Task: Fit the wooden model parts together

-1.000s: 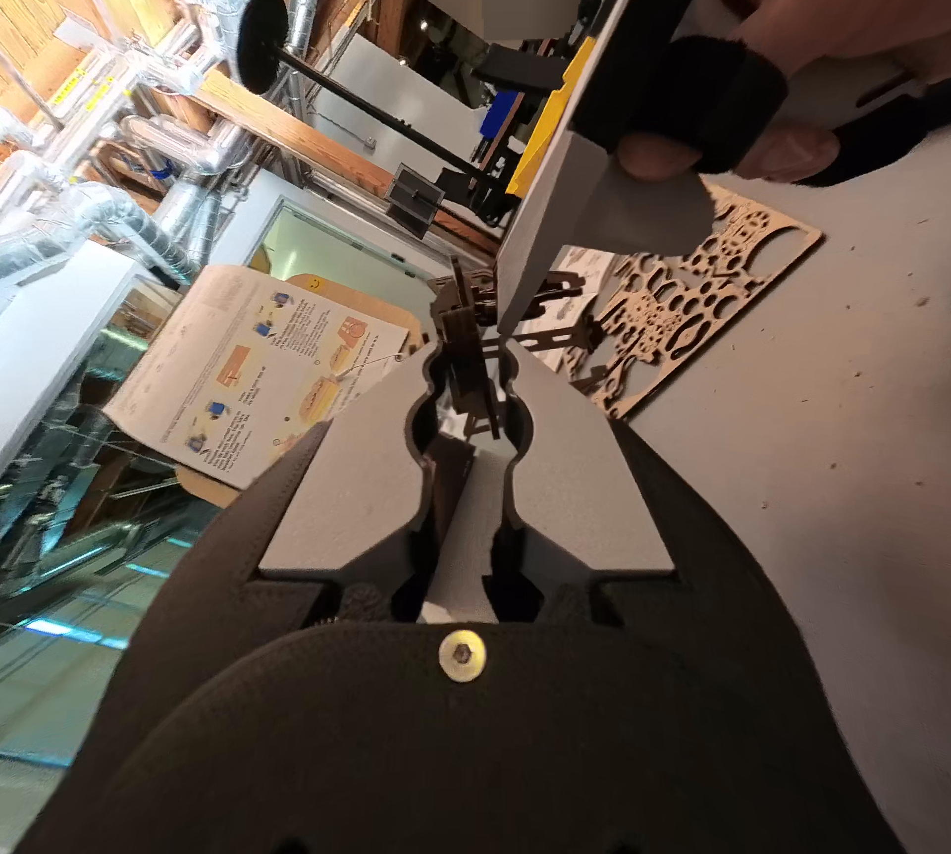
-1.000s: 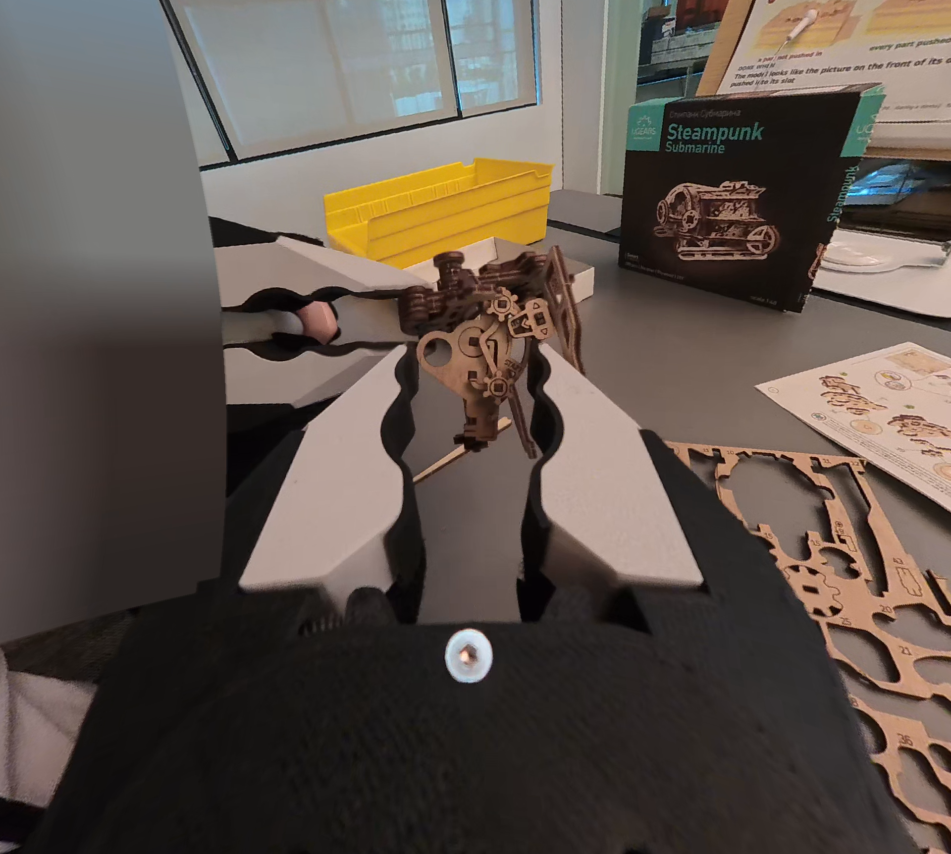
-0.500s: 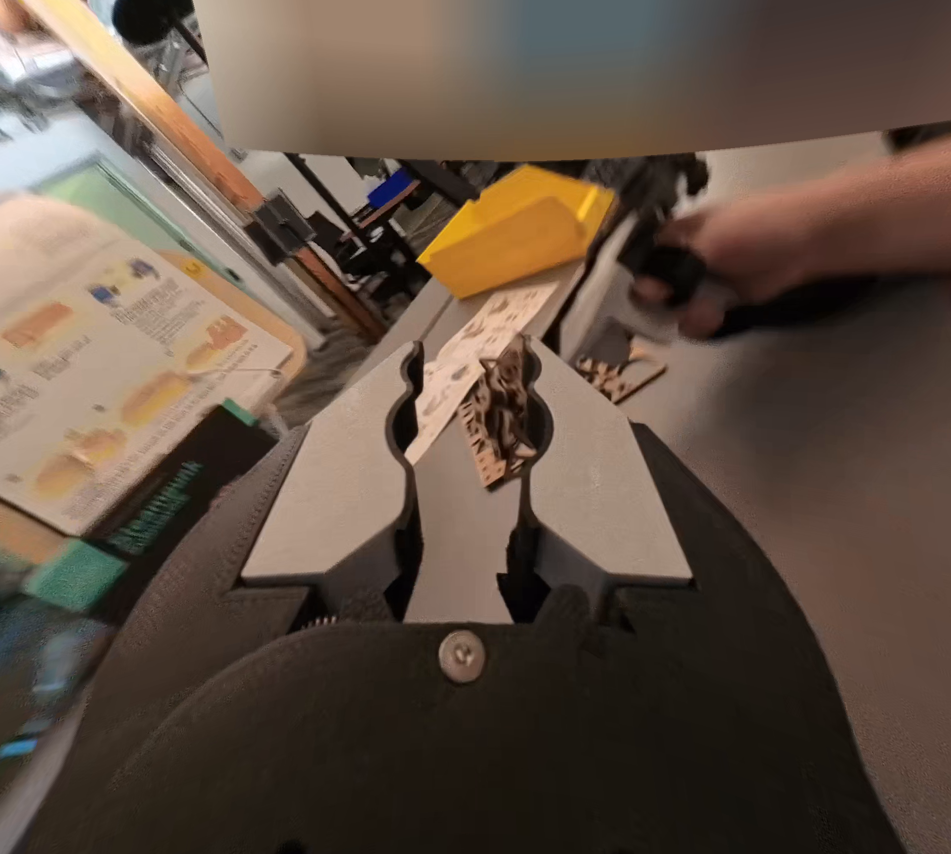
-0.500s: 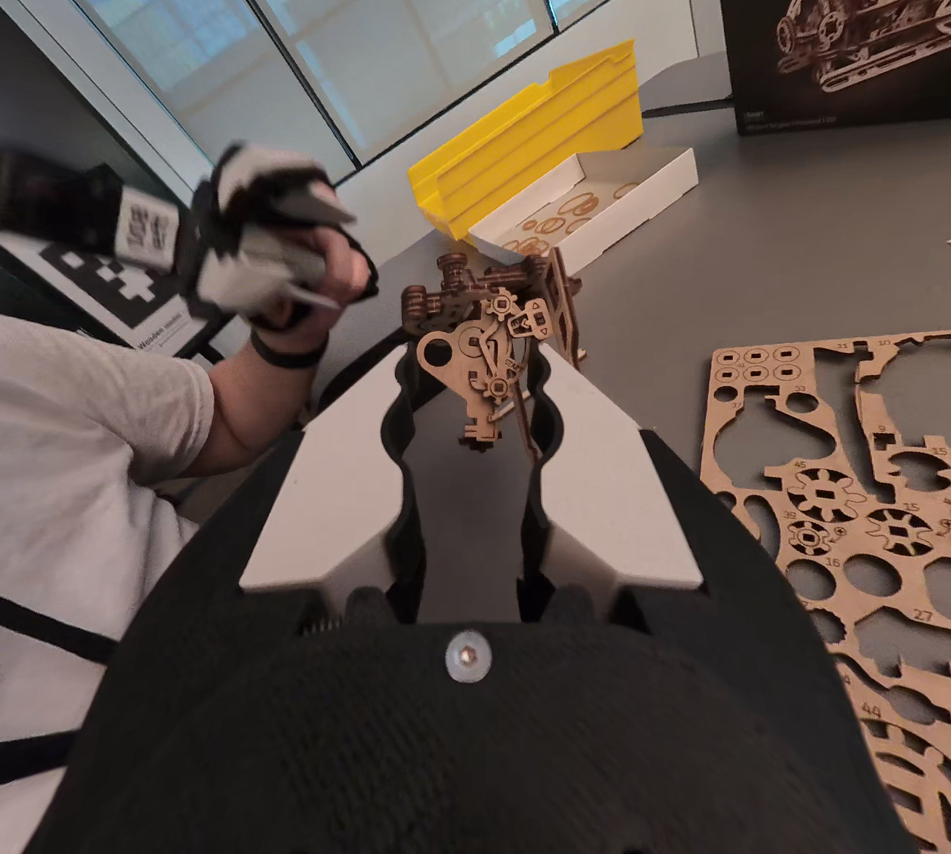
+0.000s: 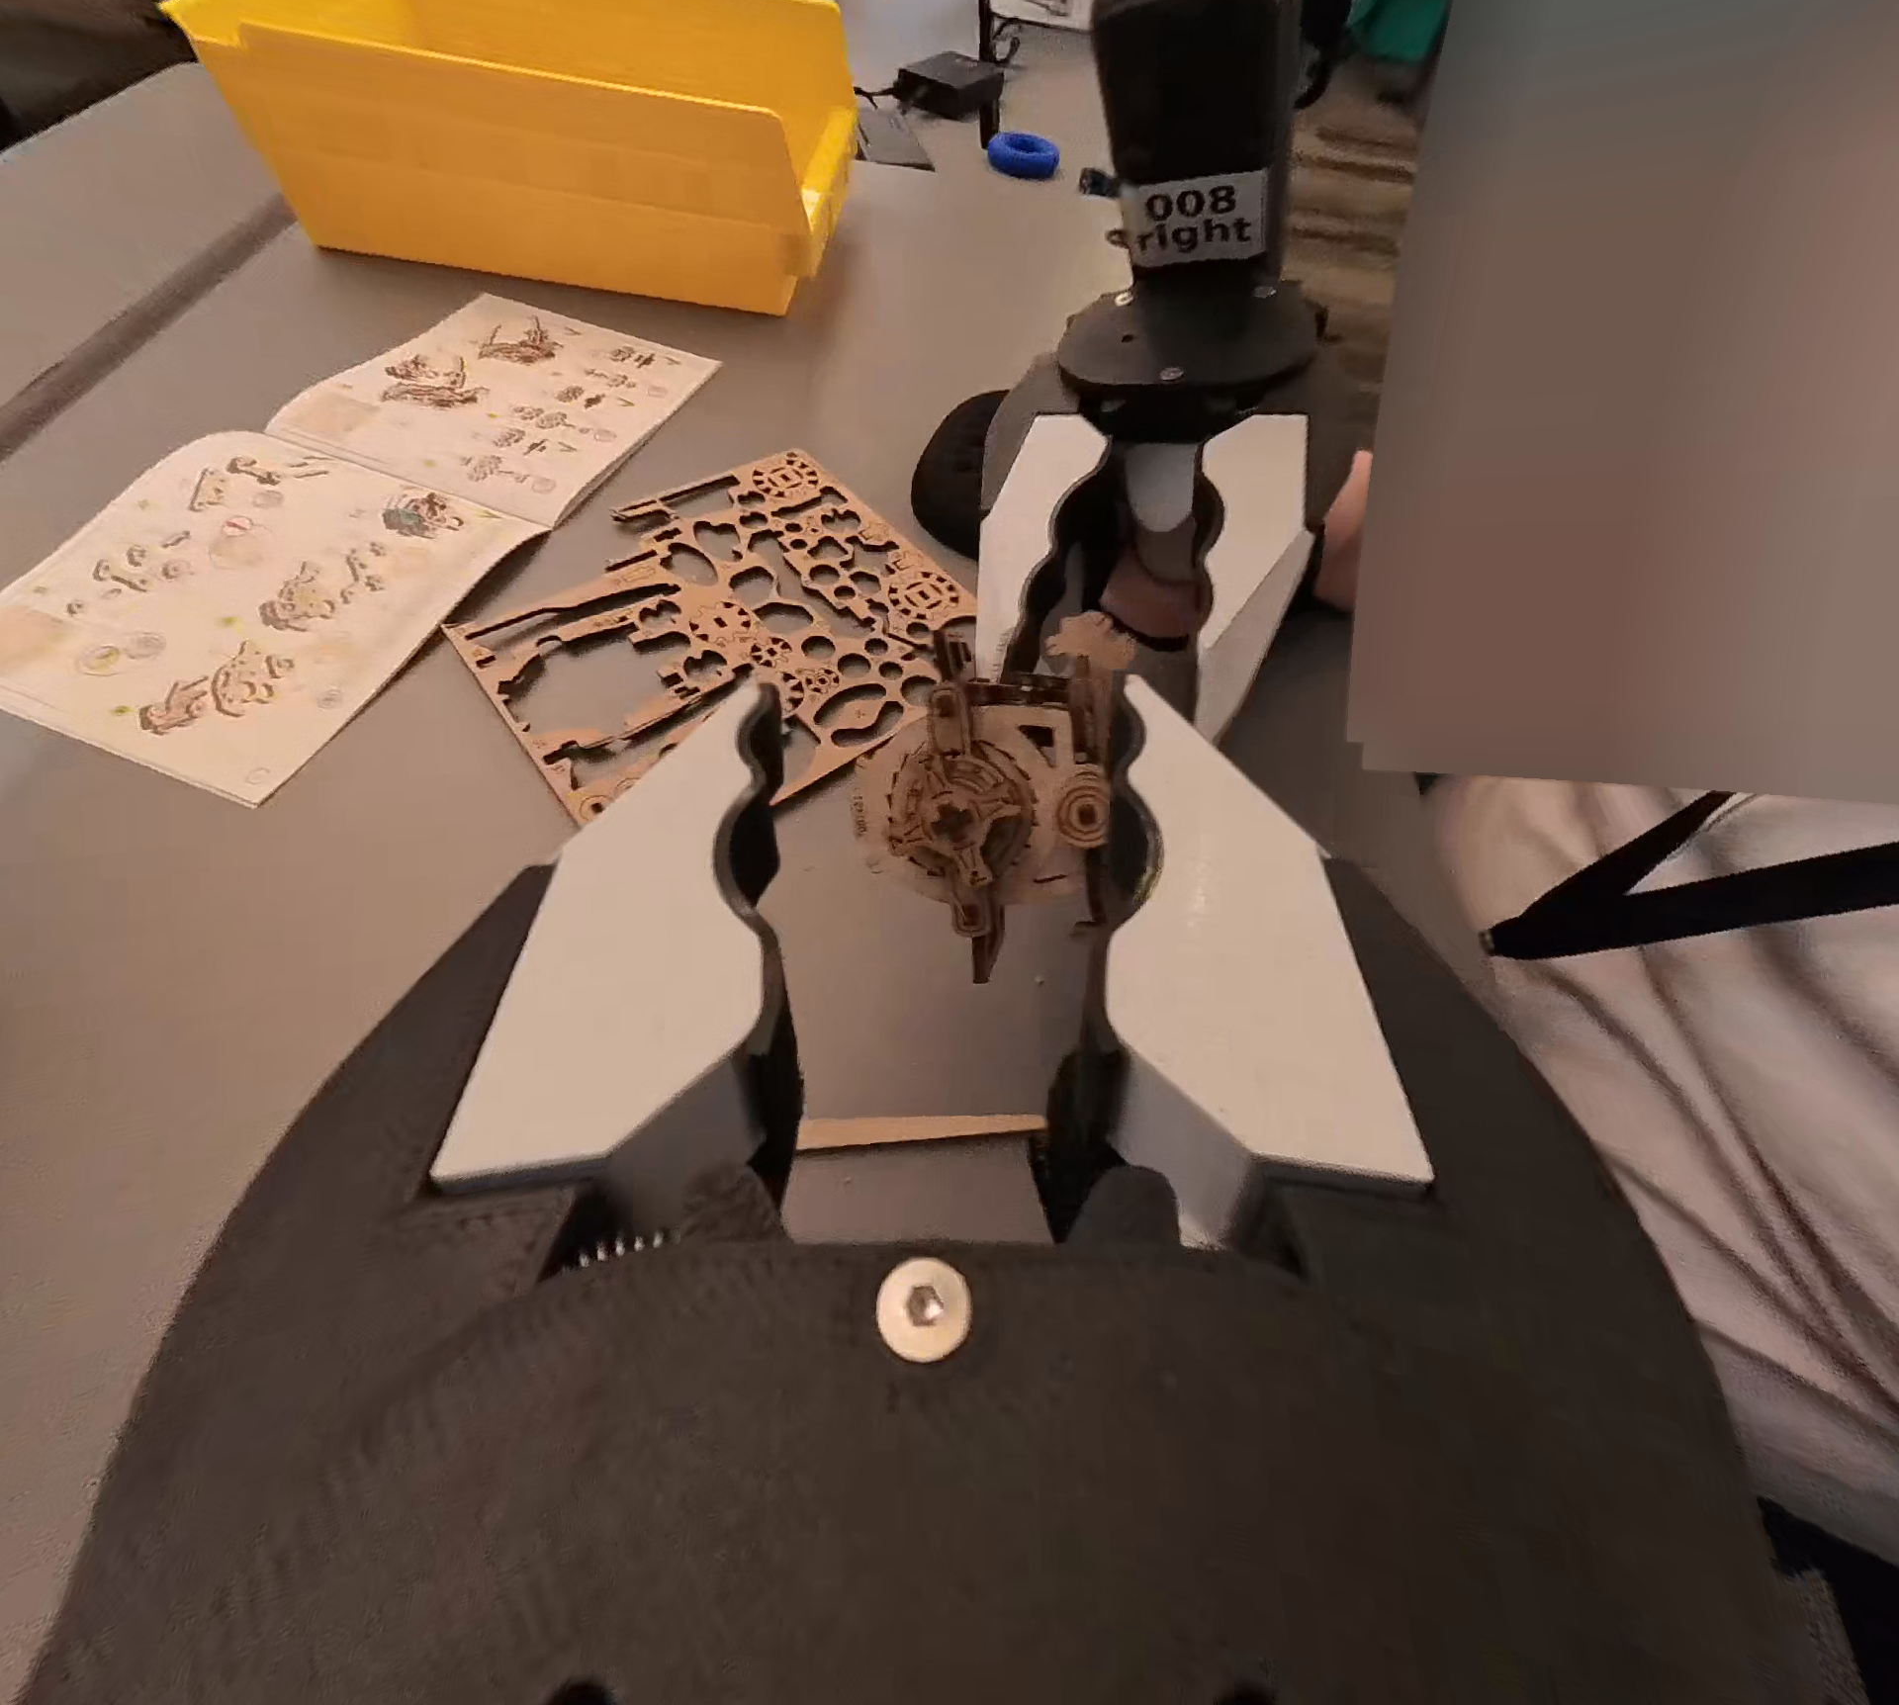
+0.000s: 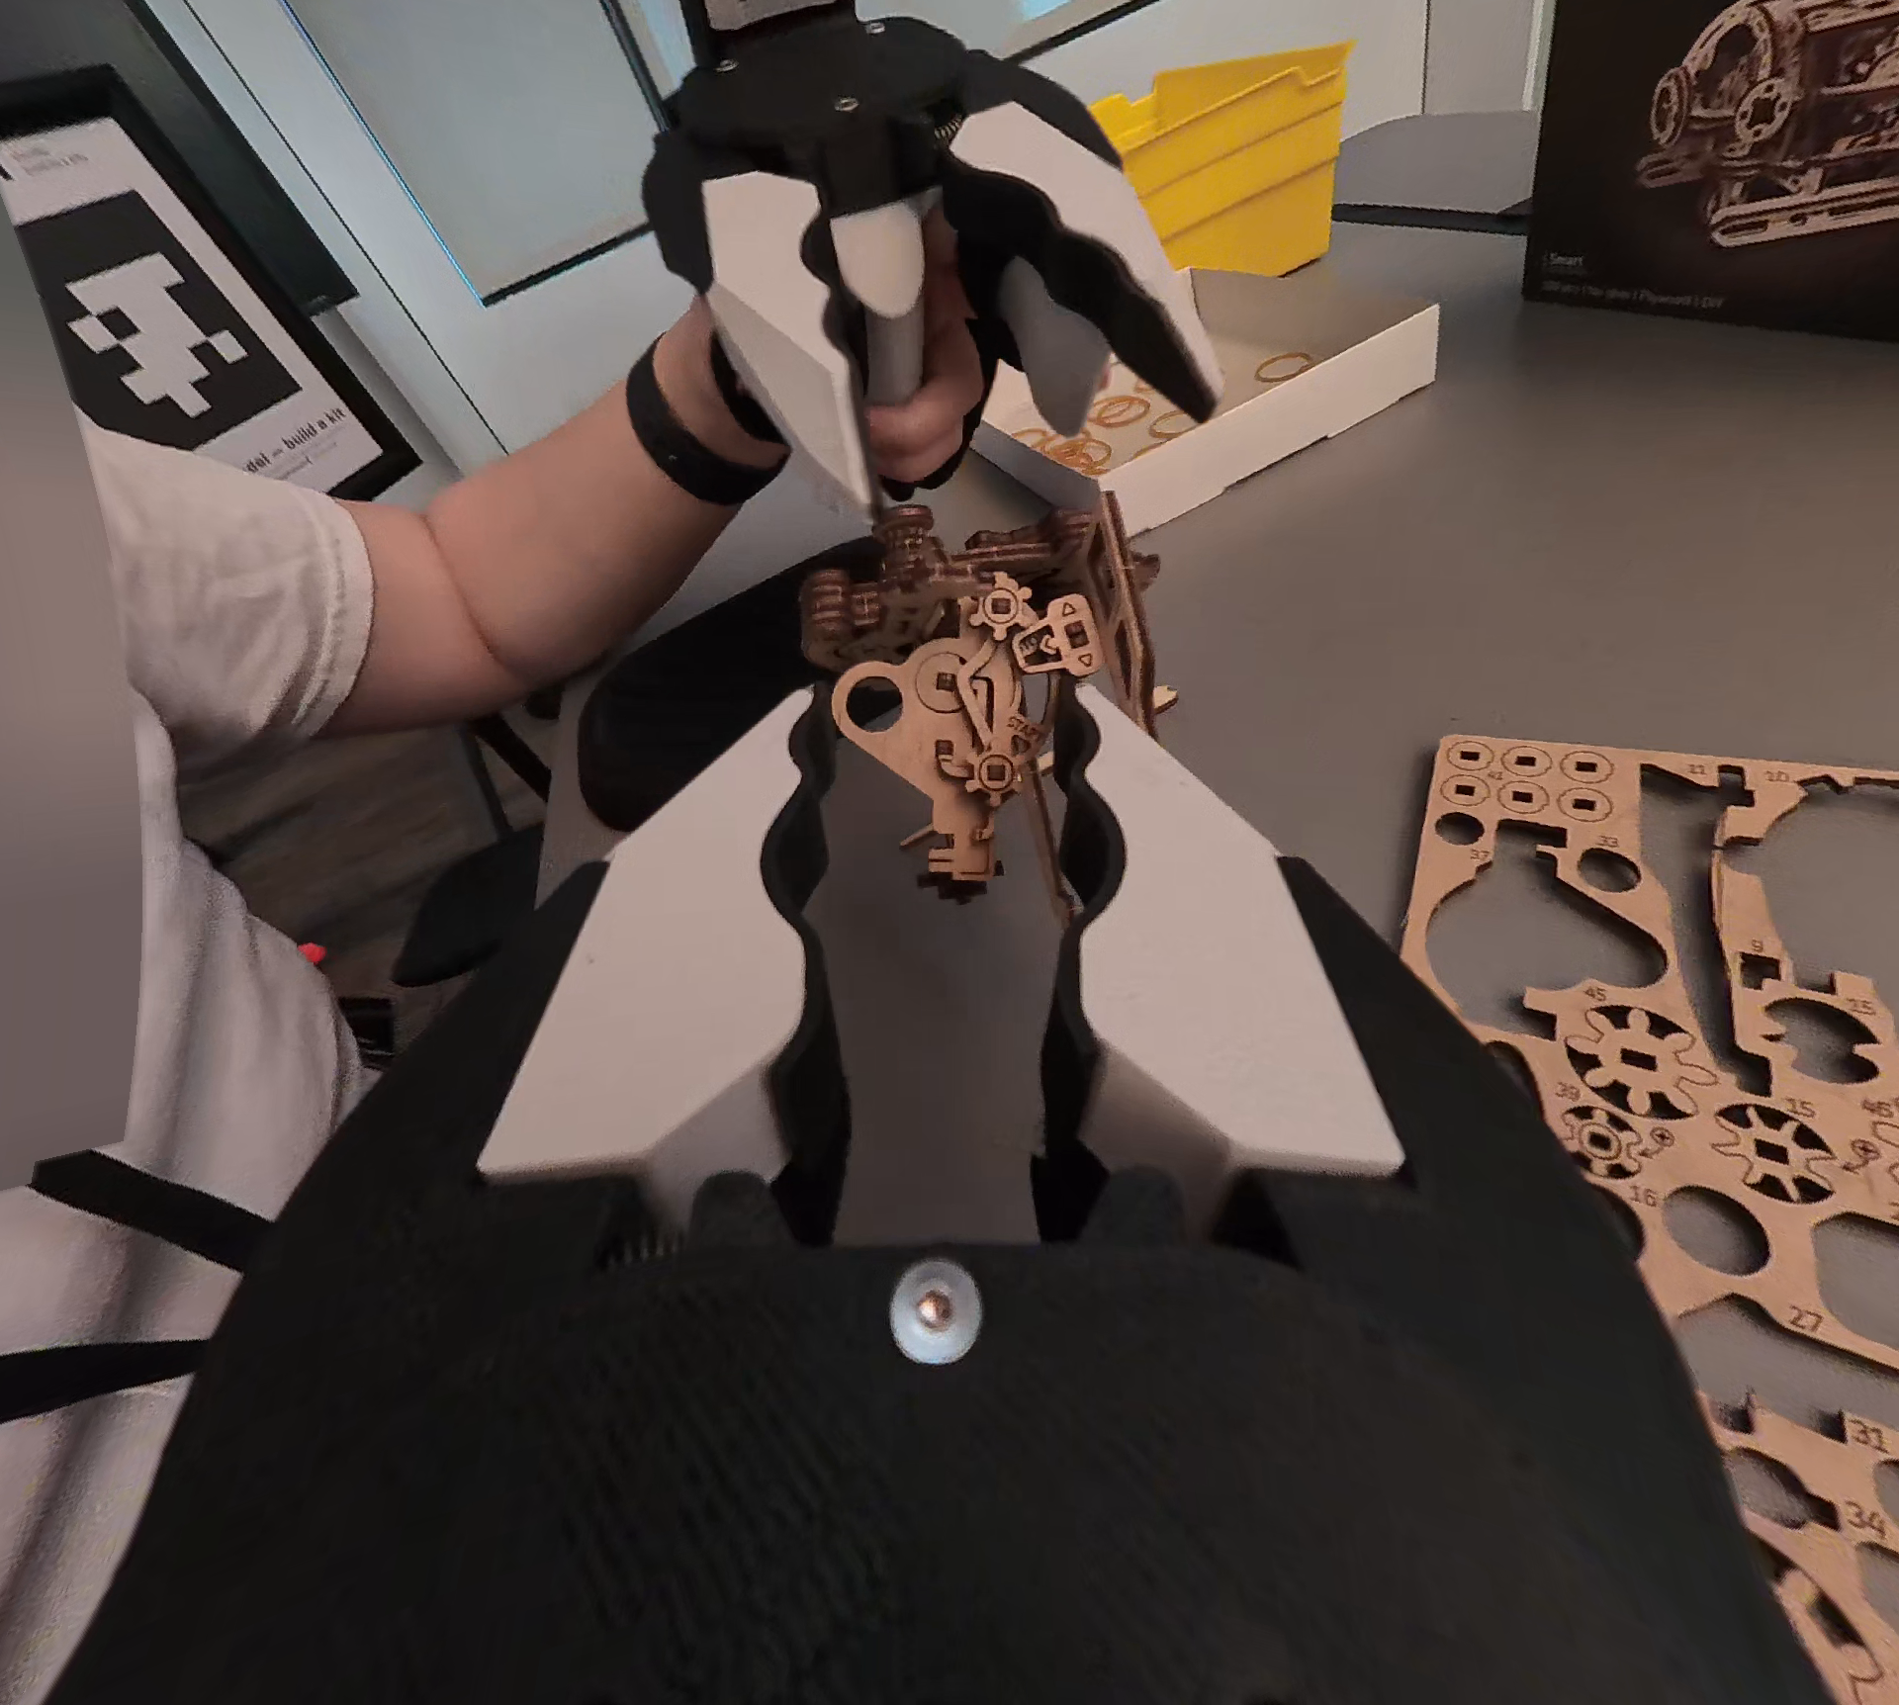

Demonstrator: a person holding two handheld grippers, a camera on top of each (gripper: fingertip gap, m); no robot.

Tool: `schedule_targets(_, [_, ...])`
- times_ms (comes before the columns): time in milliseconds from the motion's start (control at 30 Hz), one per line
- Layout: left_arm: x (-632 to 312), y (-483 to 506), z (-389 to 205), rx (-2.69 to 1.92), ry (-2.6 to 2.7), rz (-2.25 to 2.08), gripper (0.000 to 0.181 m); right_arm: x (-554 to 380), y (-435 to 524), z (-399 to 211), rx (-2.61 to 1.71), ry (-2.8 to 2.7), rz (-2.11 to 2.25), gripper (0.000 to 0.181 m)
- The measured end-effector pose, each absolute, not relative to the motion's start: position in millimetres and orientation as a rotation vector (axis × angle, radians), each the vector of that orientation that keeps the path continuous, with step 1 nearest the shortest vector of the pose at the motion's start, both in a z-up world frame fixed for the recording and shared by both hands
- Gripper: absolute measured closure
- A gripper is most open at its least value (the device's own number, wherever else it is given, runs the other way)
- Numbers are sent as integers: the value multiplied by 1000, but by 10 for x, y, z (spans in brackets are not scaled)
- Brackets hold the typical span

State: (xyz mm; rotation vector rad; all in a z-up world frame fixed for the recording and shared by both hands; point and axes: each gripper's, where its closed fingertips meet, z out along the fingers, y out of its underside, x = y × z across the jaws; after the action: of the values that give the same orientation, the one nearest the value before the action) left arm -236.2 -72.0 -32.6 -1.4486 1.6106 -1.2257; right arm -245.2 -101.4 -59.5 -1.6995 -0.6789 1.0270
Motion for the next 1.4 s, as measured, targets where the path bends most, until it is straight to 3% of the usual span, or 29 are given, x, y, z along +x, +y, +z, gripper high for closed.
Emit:
schedule_targets(233, [-2340, -766, -489, -1443, 1678, -1189, 125, -2470, -1008, -628, -1688, -731, 937, 140])
schedule_targets(600, [-2396, -909, -562, -1308, 1796, -1145, 148, -2507, -1030, -710, -1693, -796, 879, 140])
schedule_targets(1400, [-2483, -1142, -541, -995, 1876, -975, 148, -2586, -1217, -729, -1573, -1041, 699, 140])
